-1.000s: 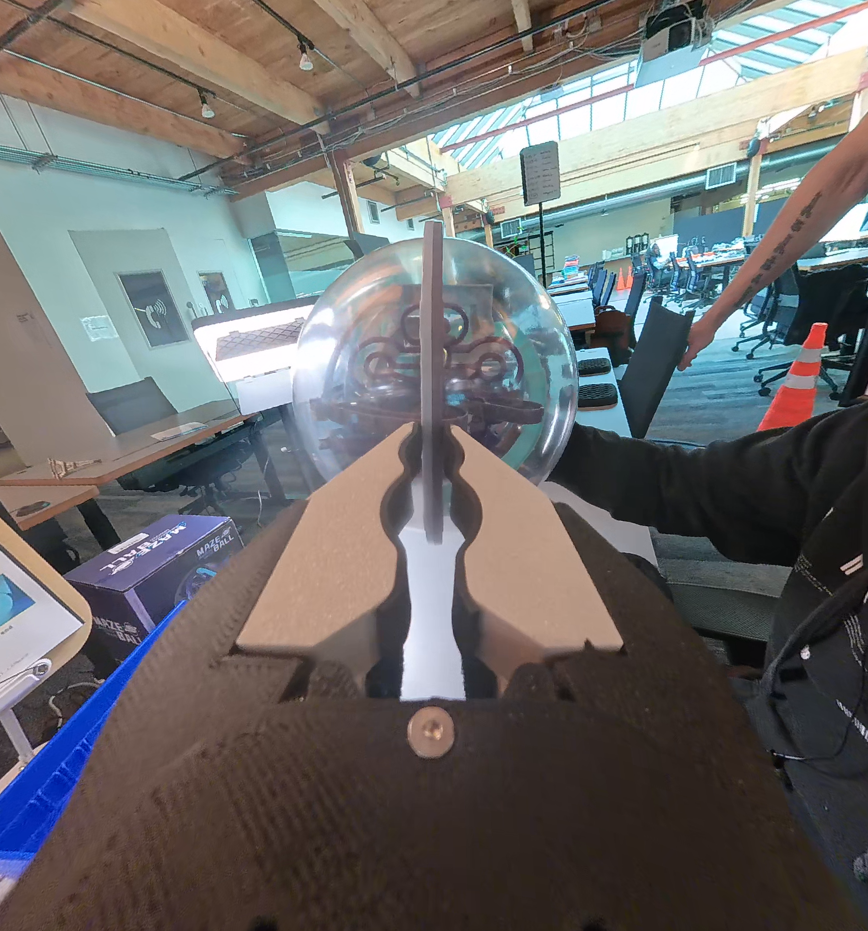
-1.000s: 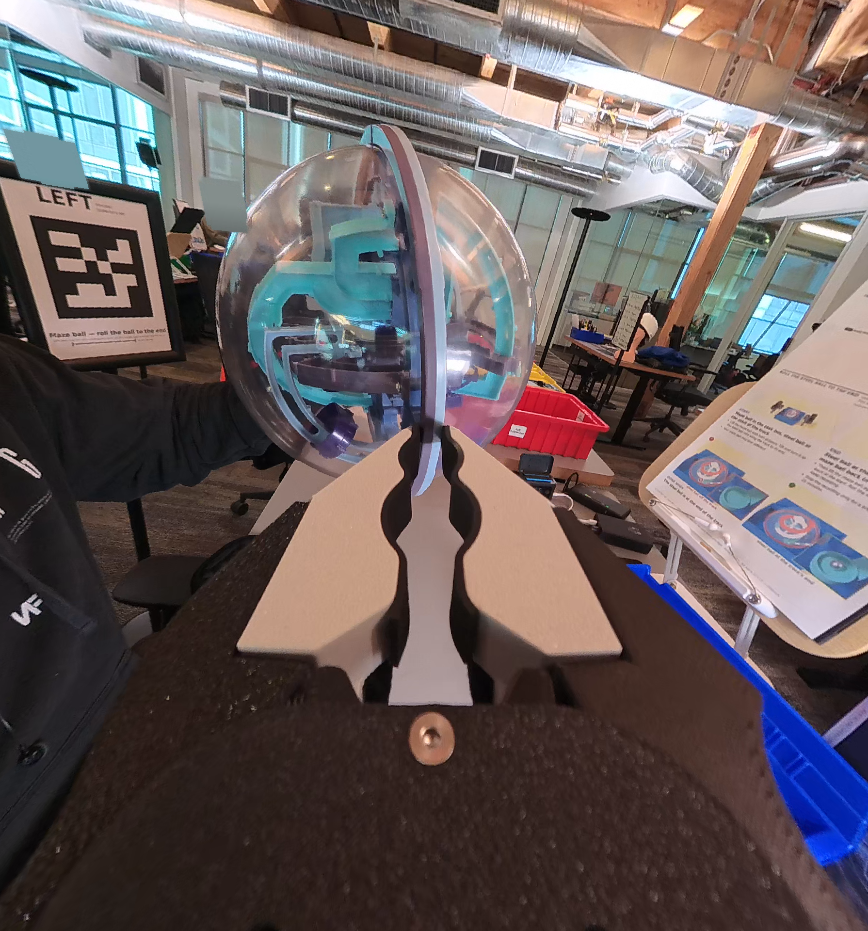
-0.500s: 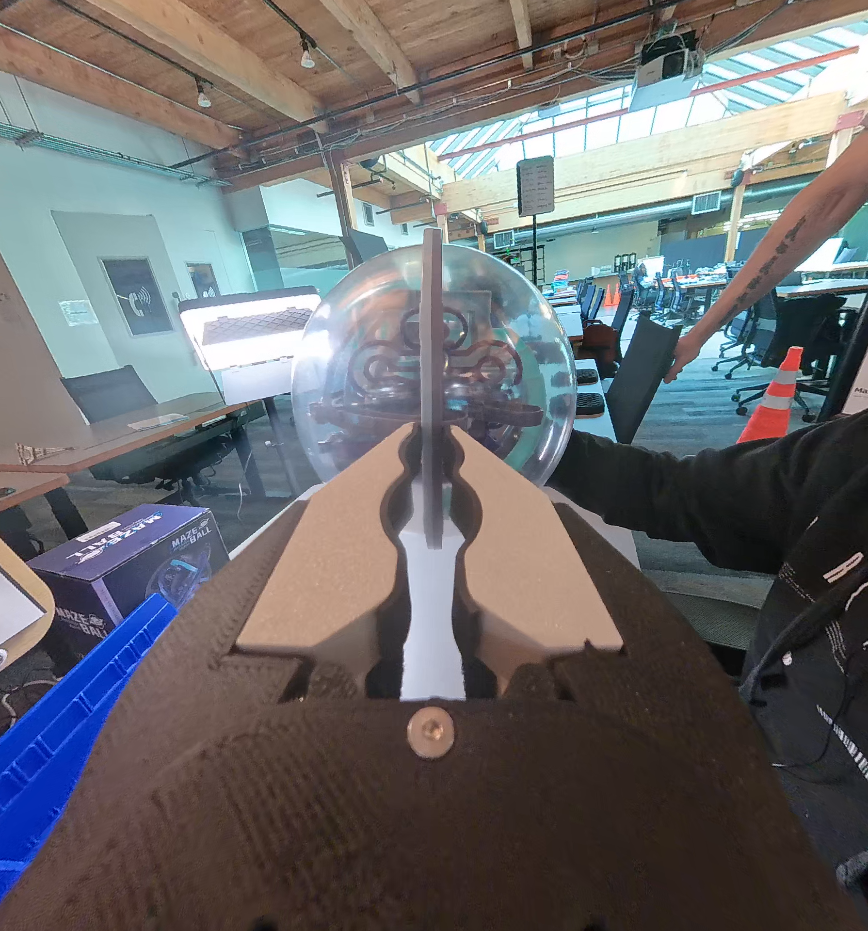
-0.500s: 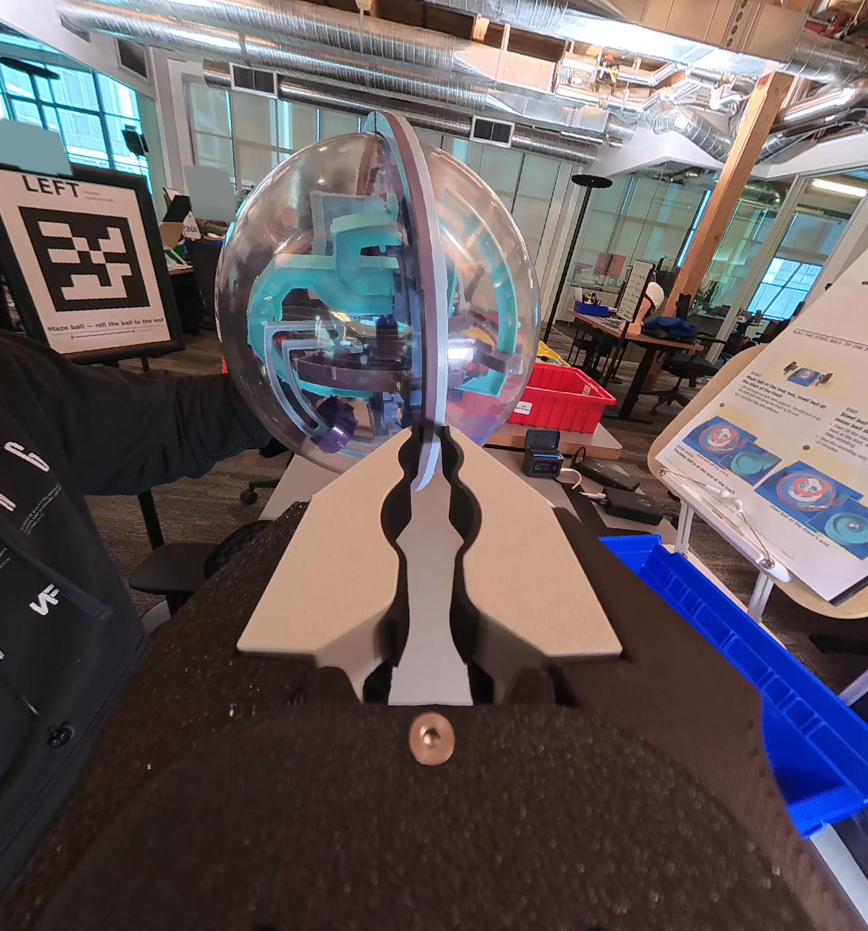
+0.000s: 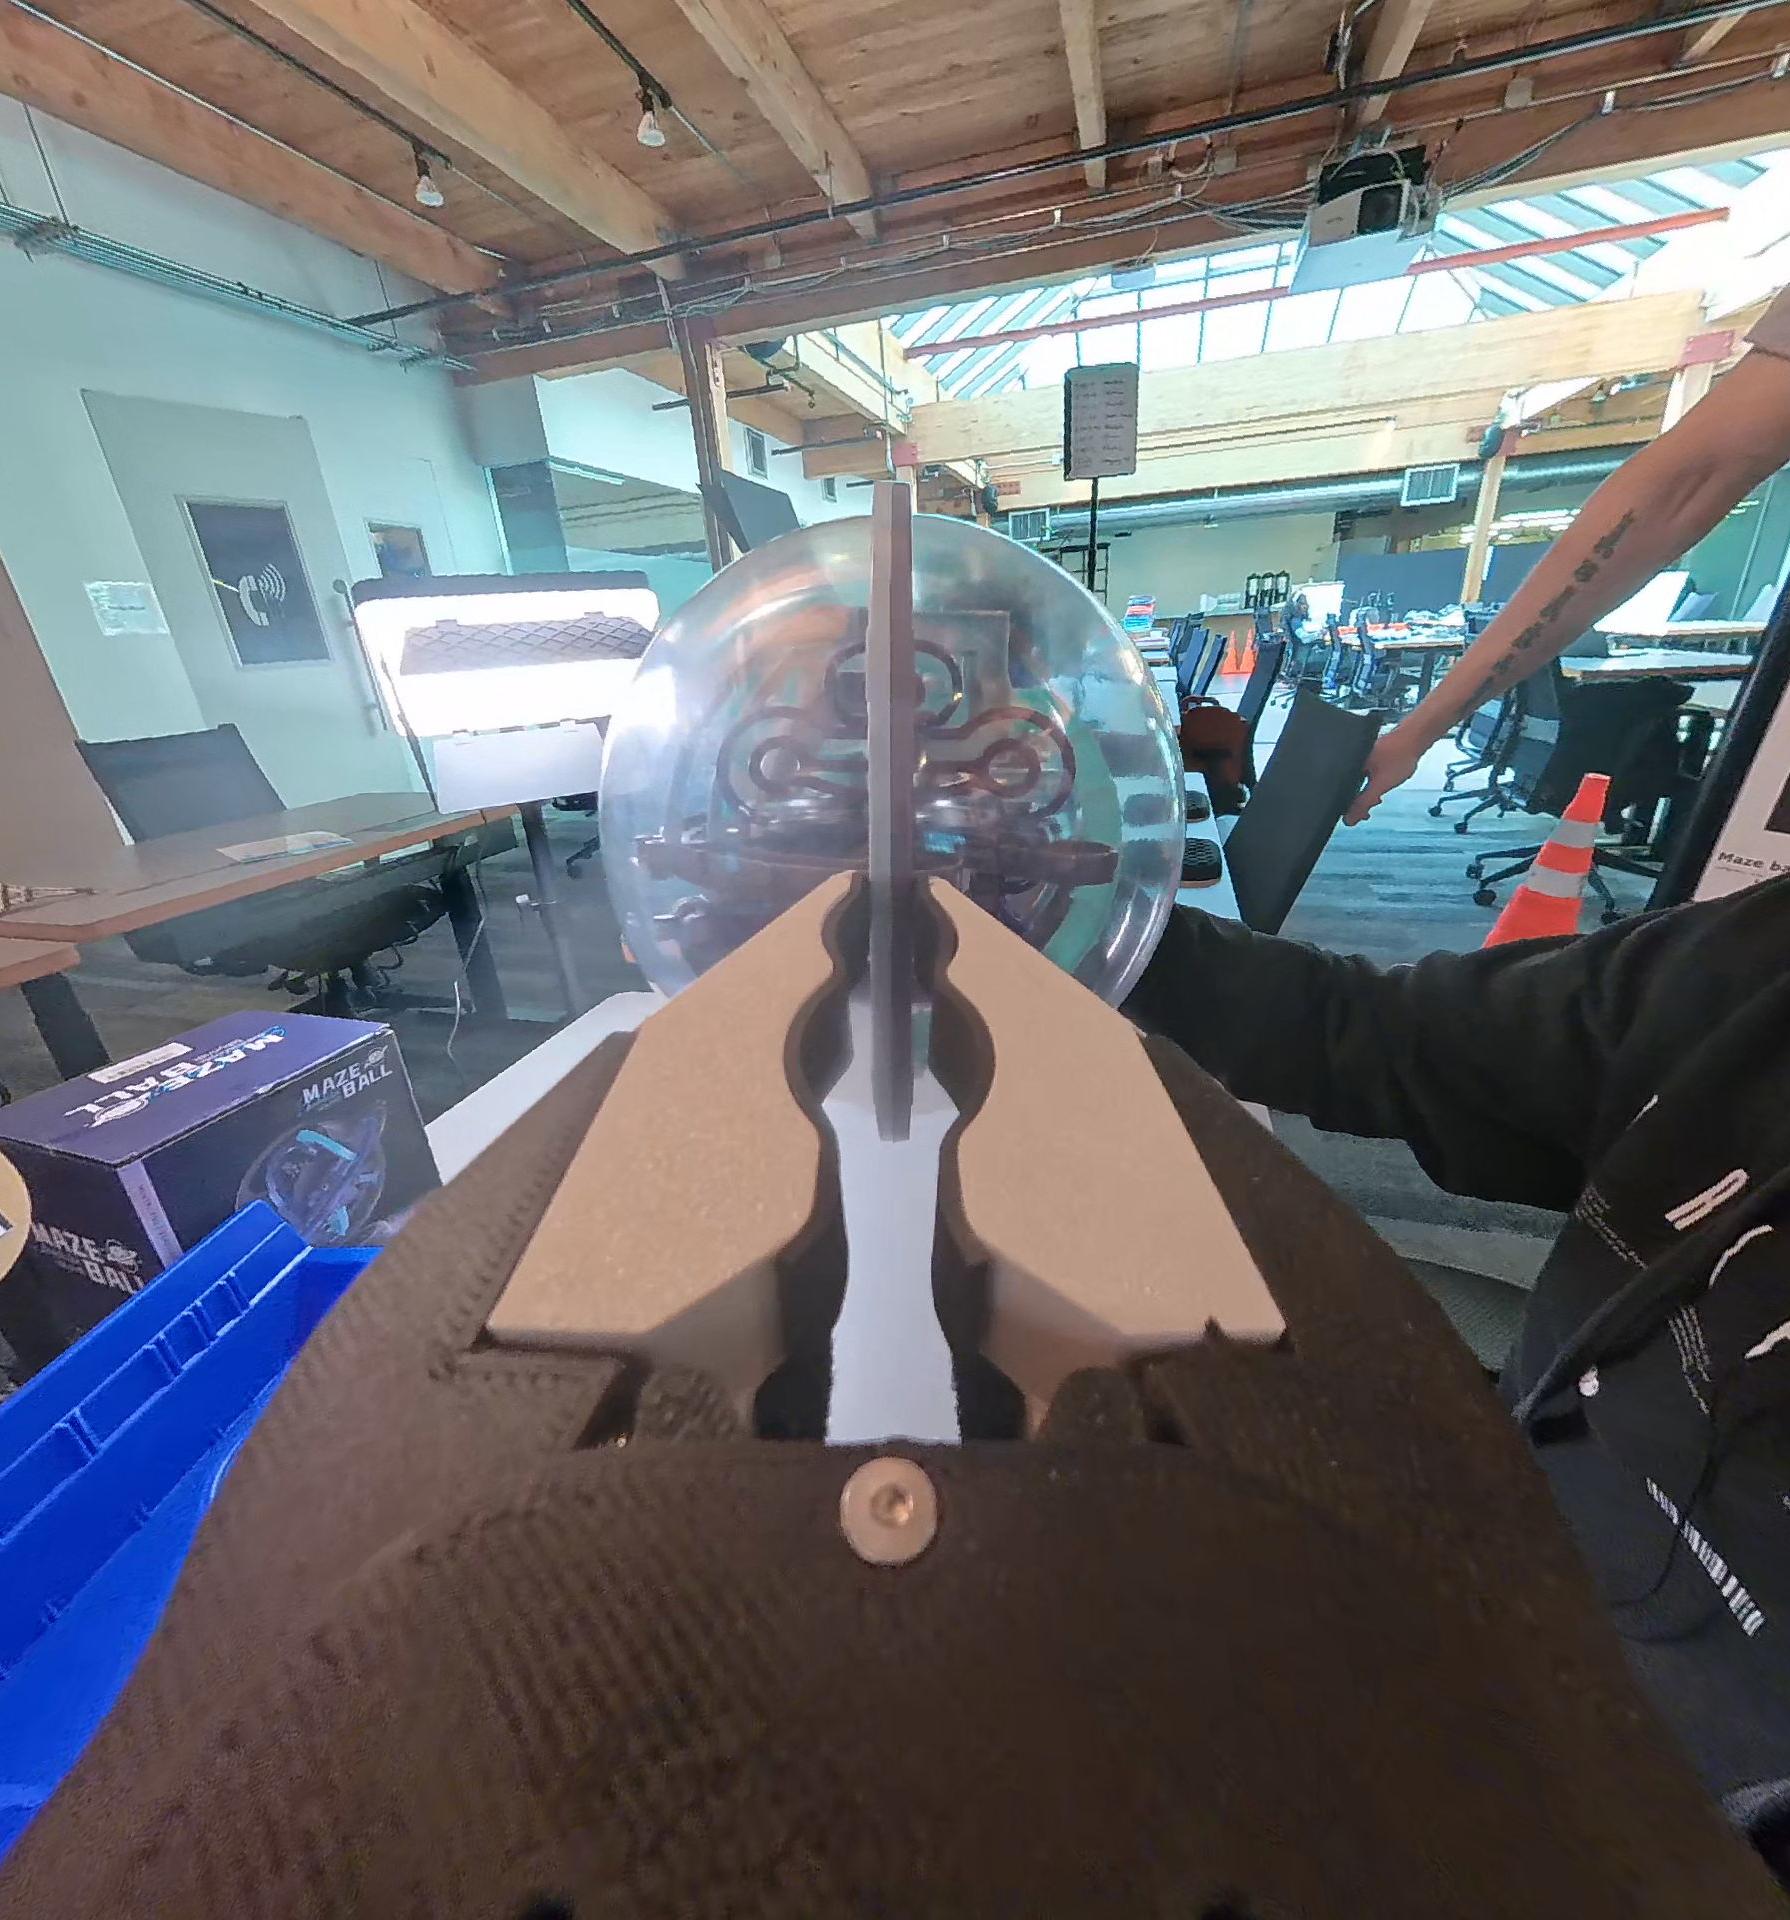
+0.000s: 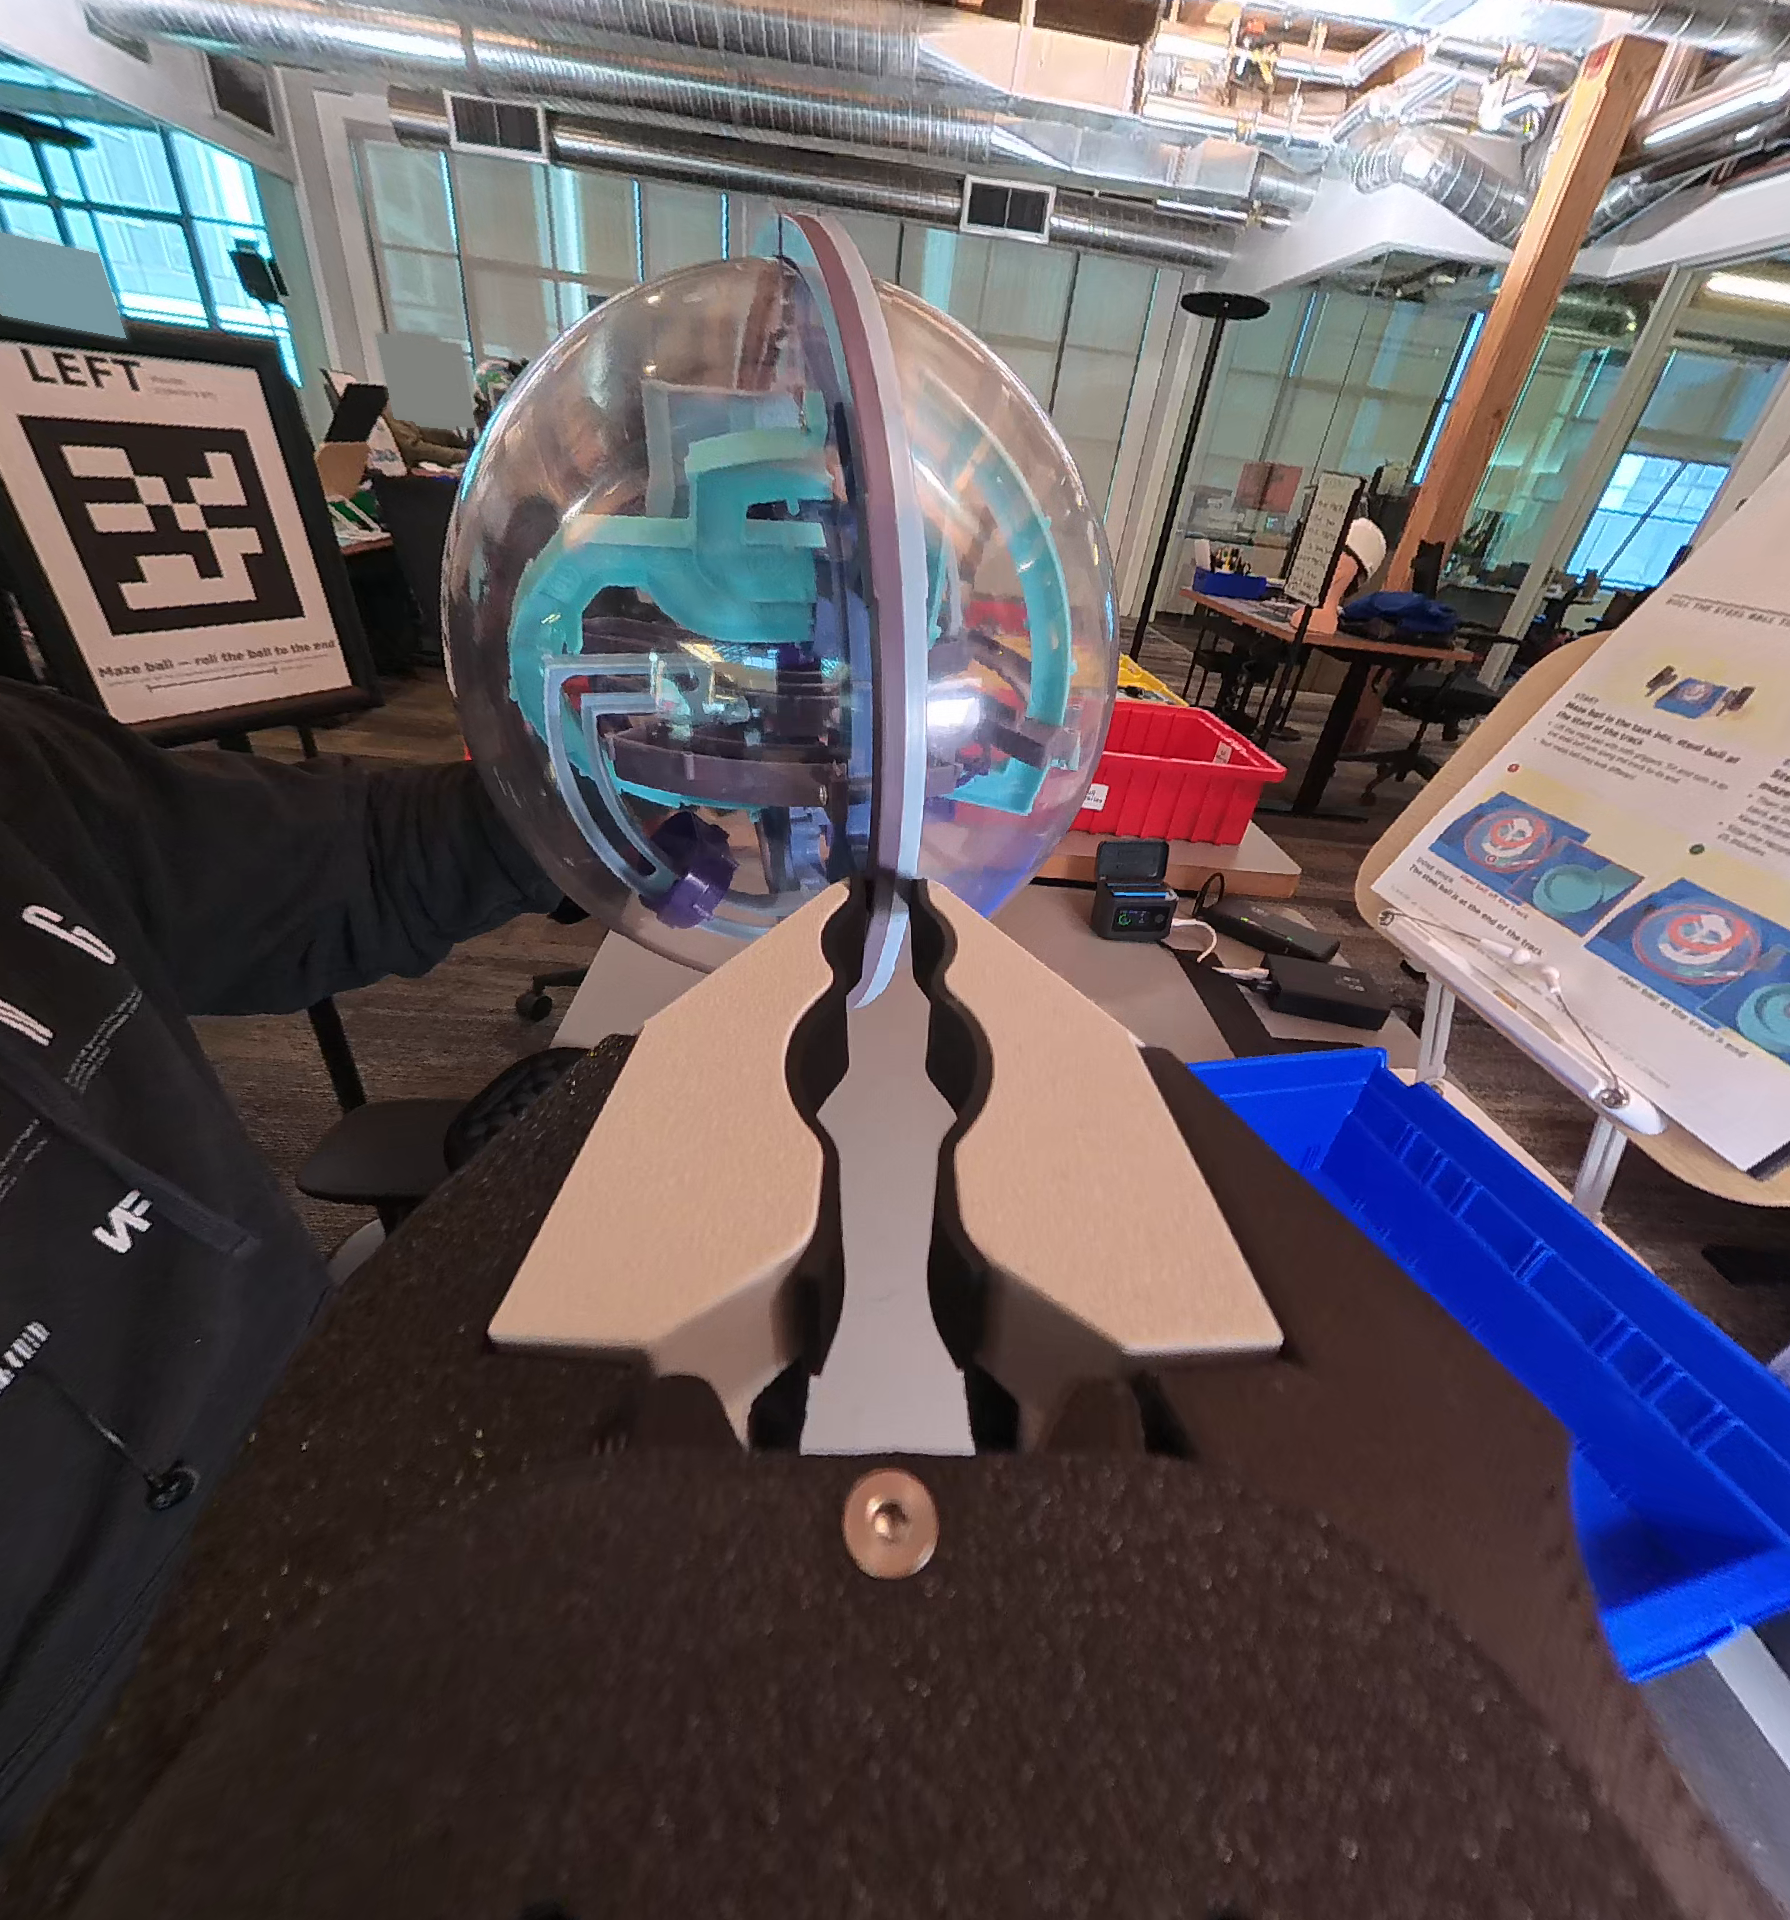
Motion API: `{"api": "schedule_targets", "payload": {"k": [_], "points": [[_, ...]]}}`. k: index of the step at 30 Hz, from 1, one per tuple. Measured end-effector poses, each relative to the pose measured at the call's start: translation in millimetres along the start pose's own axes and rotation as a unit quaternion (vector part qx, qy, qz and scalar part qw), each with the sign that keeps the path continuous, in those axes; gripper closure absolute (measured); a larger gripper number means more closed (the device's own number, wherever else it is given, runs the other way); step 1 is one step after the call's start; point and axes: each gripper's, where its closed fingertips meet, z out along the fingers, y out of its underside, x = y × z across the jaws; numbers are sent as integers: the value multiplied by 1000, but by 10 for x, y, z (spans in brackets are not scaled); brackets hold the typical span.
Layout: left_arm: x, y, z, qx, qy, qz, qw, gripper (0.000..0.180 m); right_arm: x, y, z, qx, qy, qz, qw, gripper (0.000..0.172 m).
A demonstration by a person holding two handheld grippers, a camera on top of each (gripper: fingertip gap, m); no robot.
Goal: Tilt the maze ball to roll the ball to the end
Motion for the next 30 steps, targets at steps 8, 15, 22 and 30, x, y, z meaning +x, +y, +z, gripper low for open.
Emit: {"api": "schedule_targets", "payload": {"k": [8,15,22,30], "points": [[-34,130,5,8,1,-26,1000,174,12,103,-32,-12,3,16,1000,166],[-69,310,8,13,2,-59,998,175,14,297,-68,-28,6,41,999,166],[-92,519,42,21,8,-94,995,175,8,469,-151,-39,14,63,997,166],[-112,755,84,22,7,-137,990,175,-2,673,-247,-52,20,94,994,166]]}}
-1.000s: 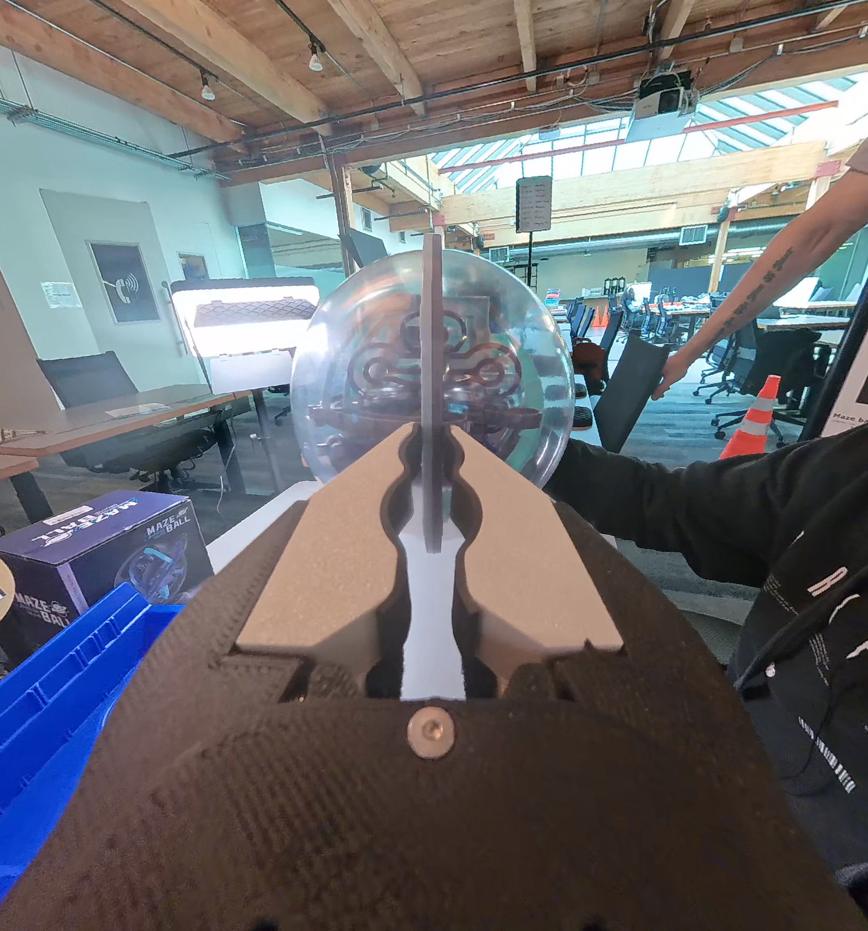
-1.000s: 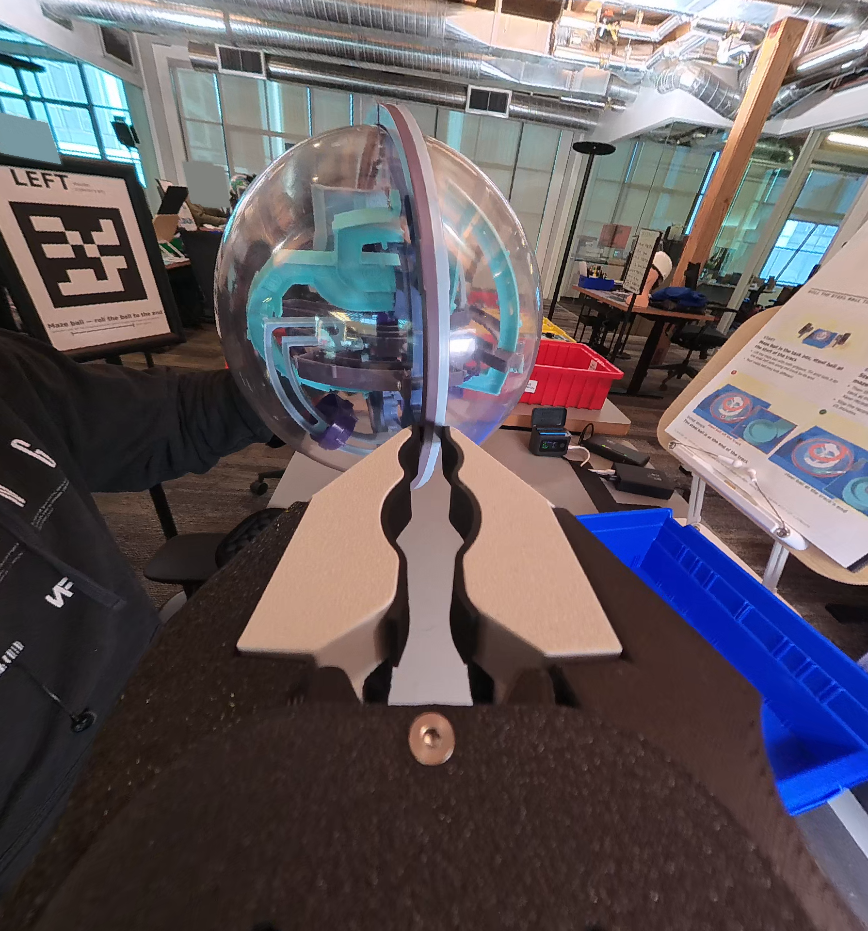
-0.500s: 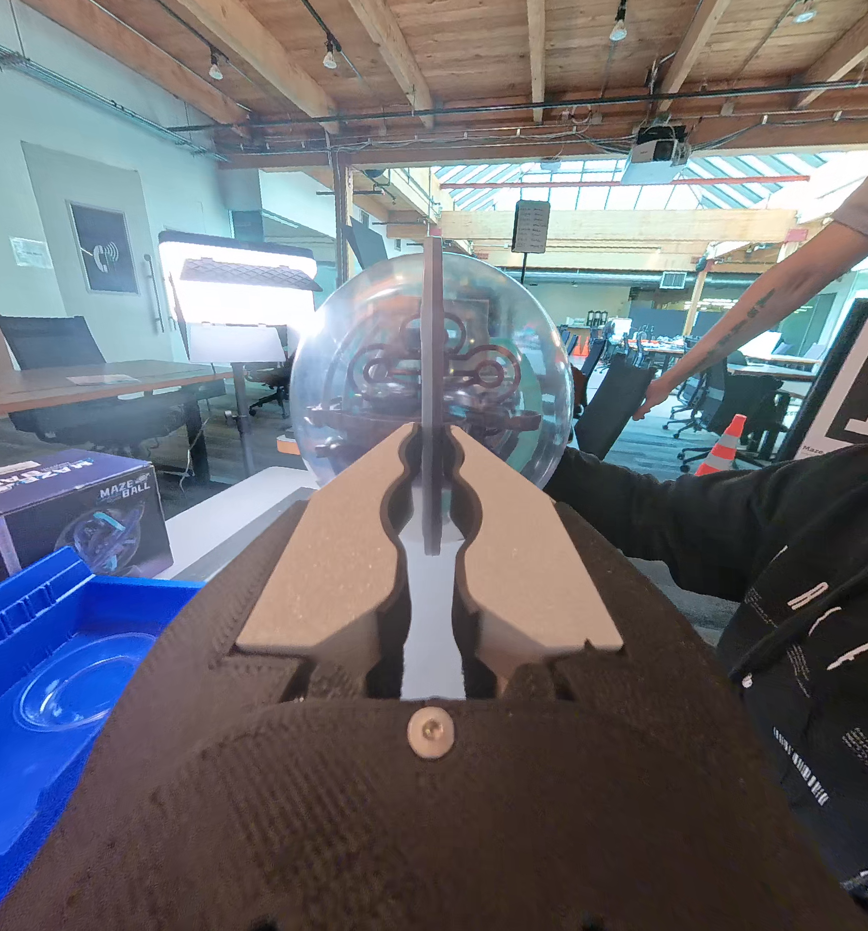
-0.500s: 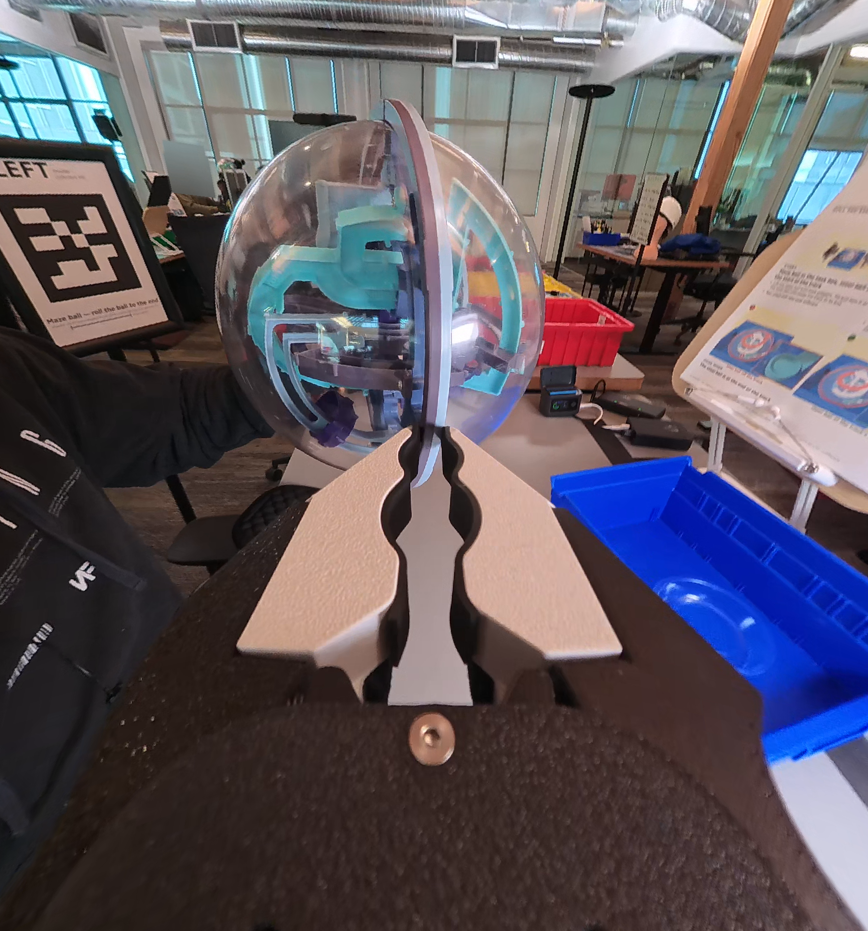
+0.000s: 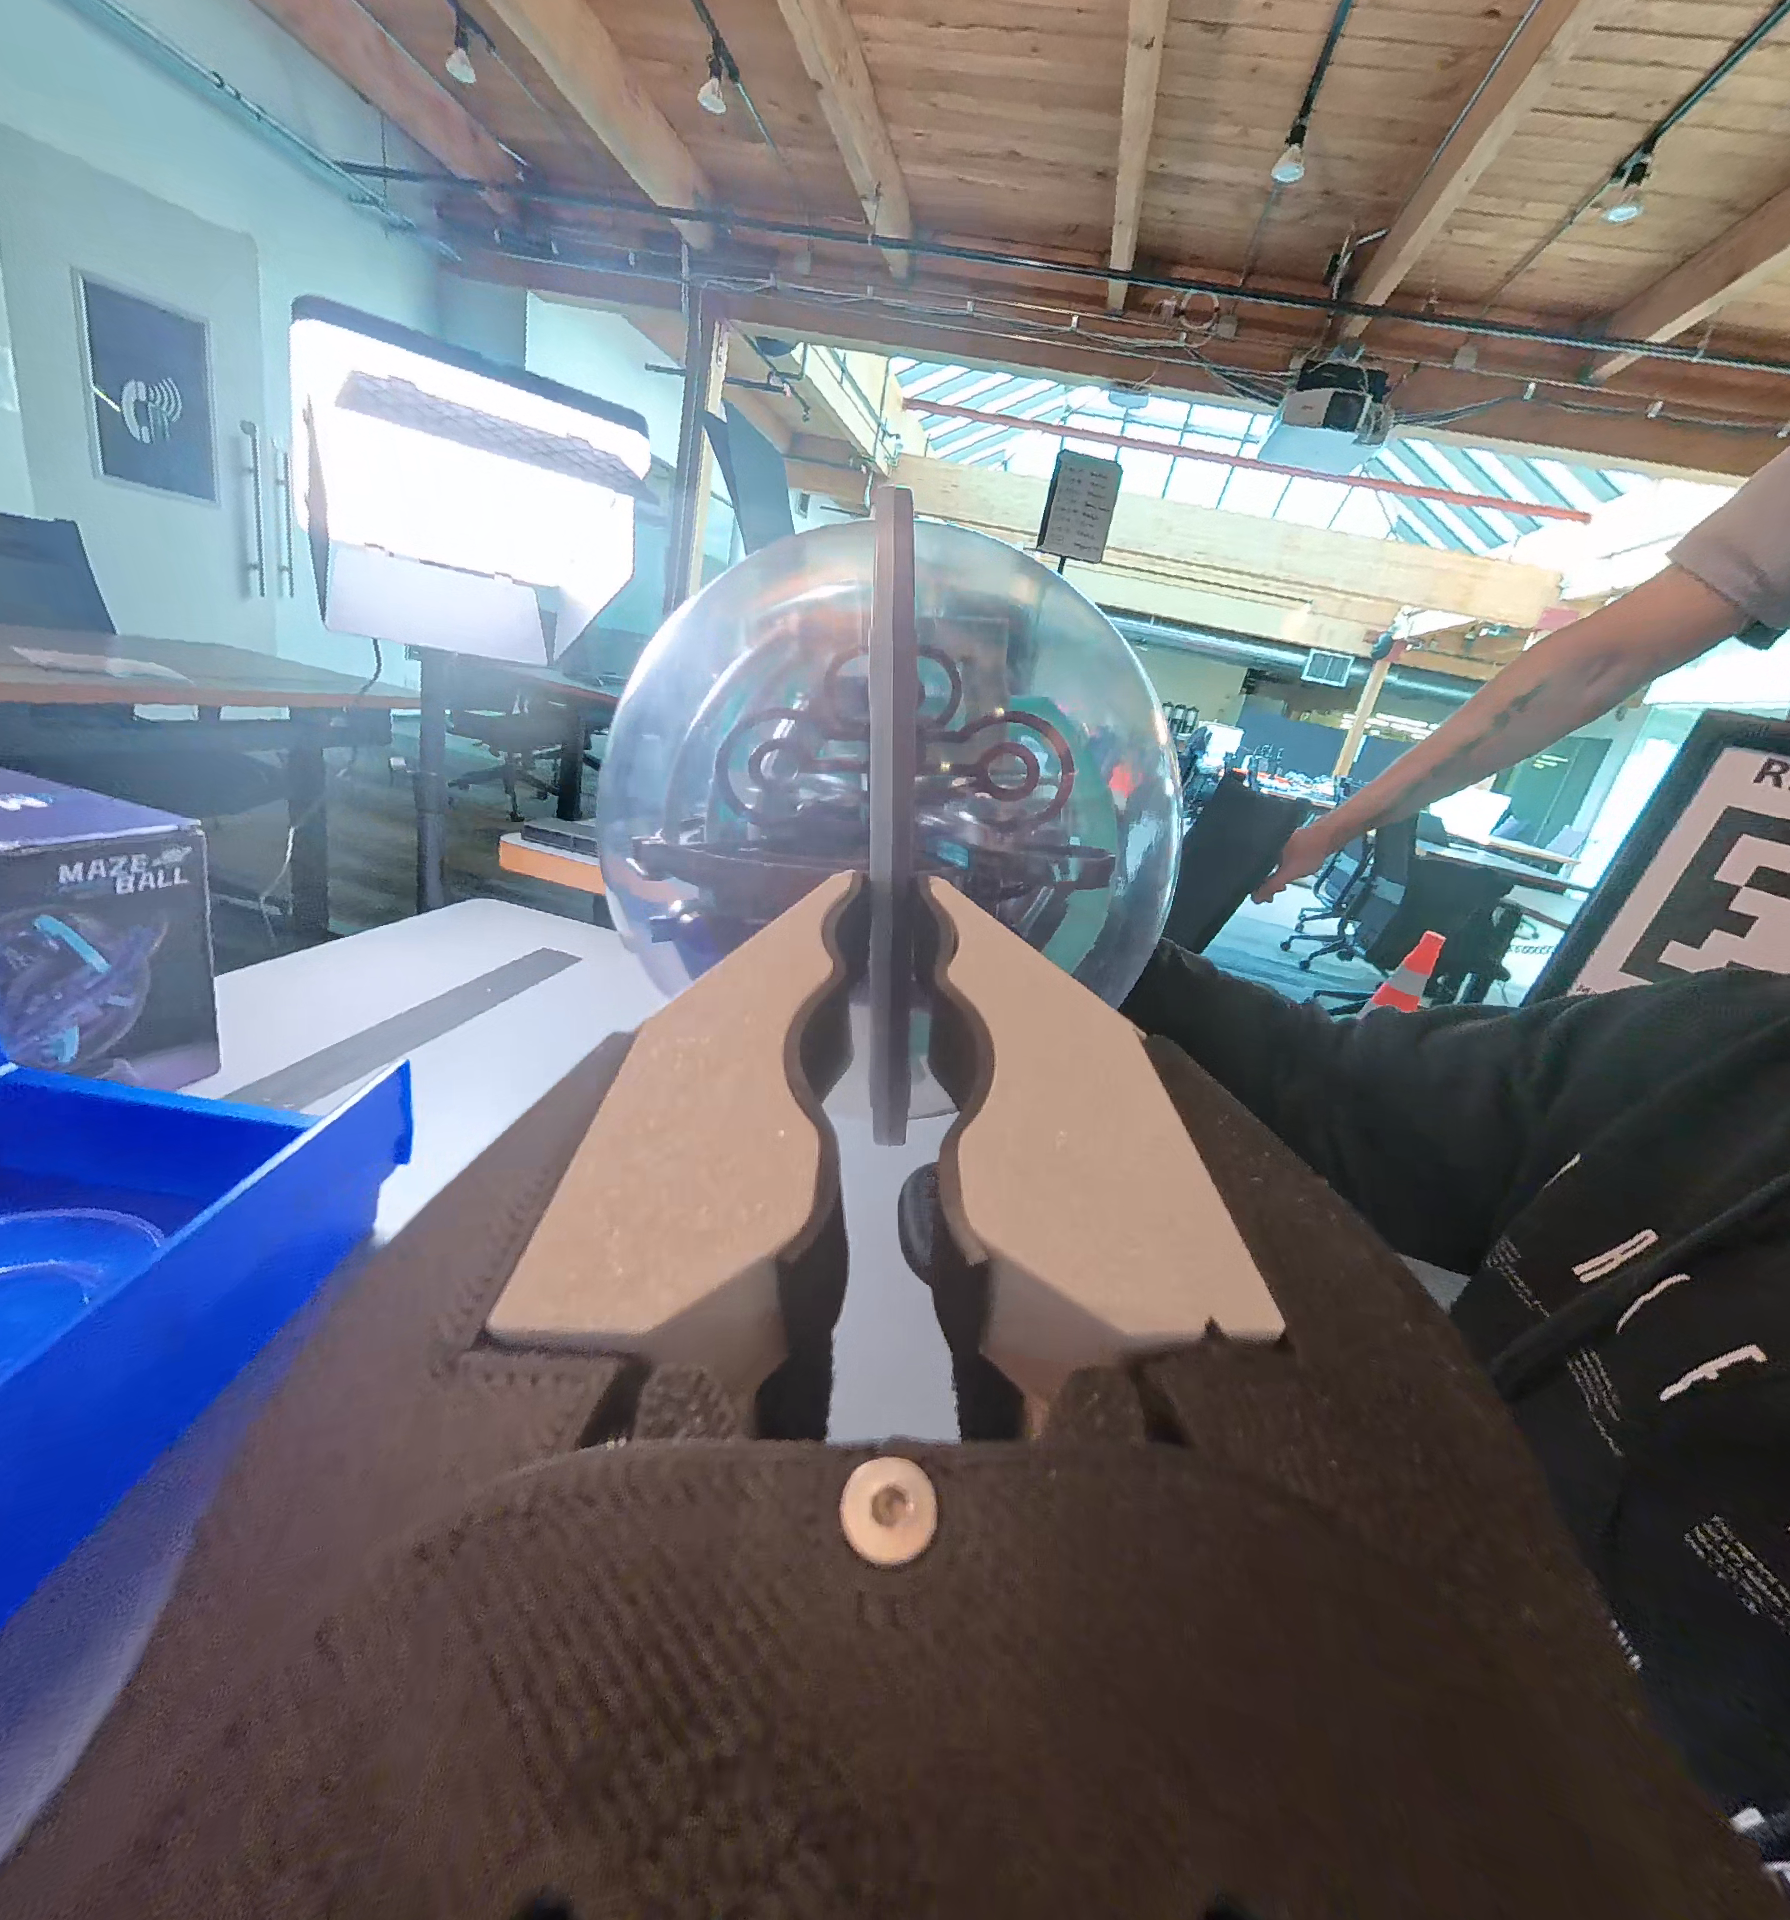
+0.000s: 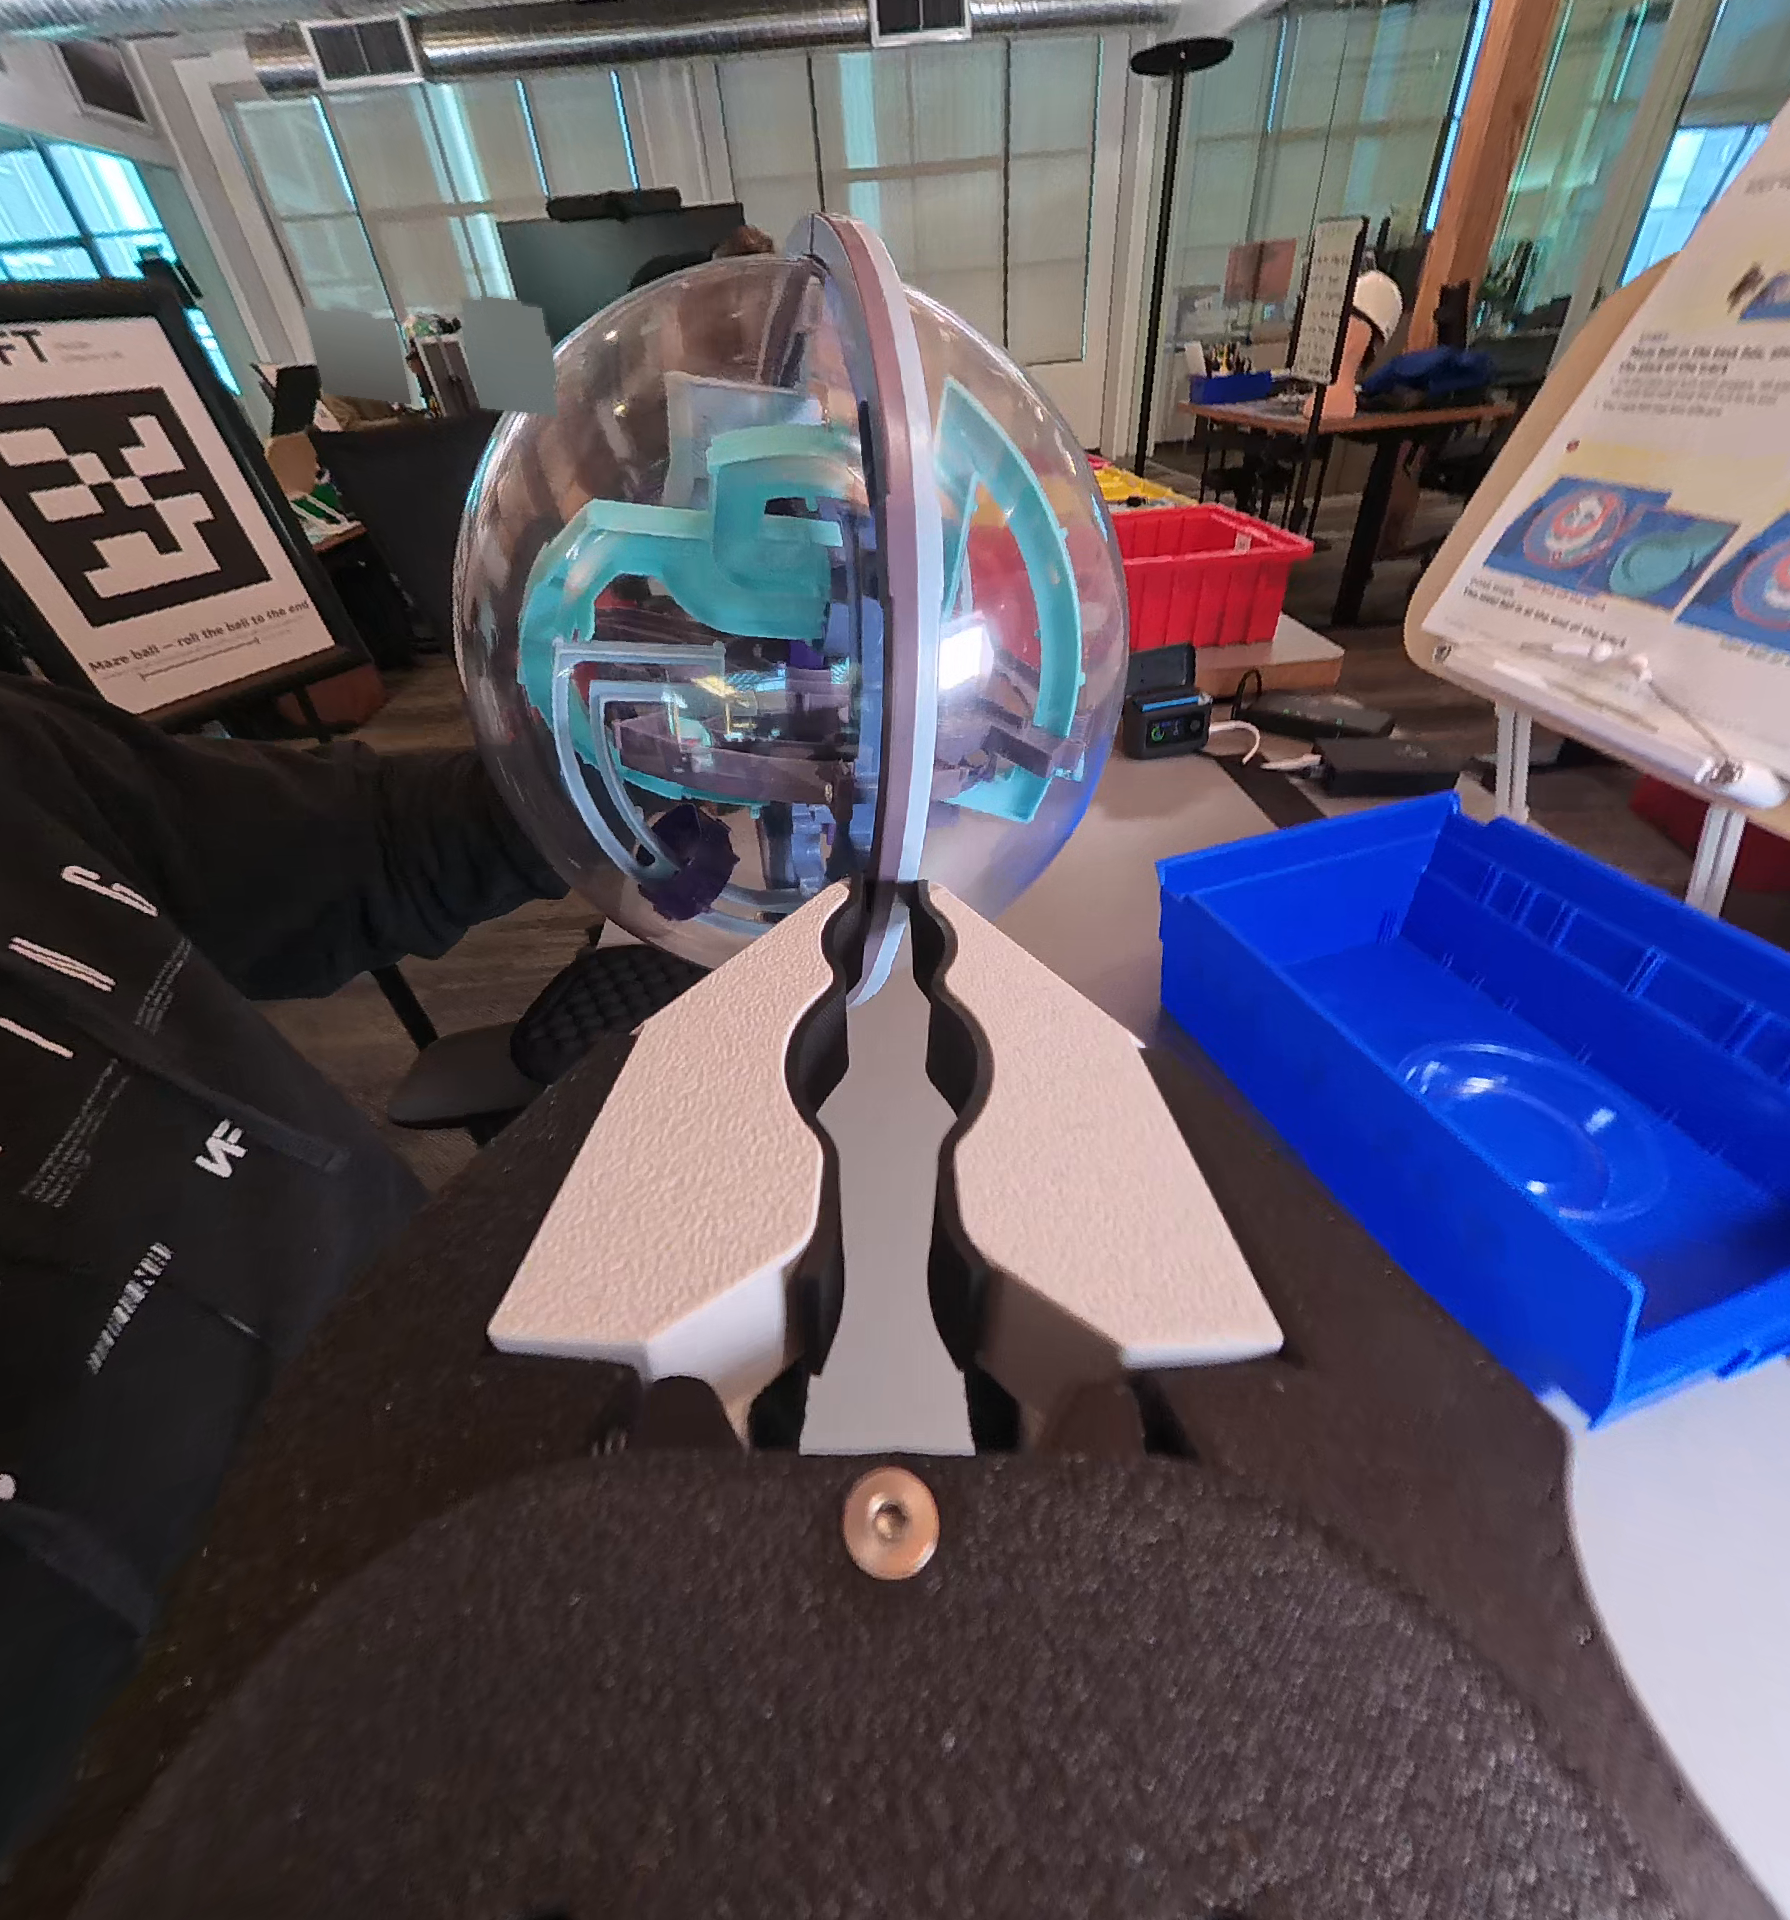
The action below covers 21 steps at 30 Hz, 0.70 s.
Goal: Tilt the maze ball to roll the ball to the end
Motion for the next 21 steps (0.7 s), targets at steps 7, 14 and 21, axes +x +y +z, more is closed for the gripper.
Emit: {"api": "schedule_targets", "payload": {"k": [7,14,21], "points": [[-117,246,9,2,-5,-63,998,175,25,244,-49,-14,3,47,999,166],[-206,563,14,3,-8,-141,990,175,26,533,-115,-29,7,108,994,166],[-306,1040,-26,-12,-27,-277,960,174,-43,1026,-163,-44,0,226,973,166]]}}
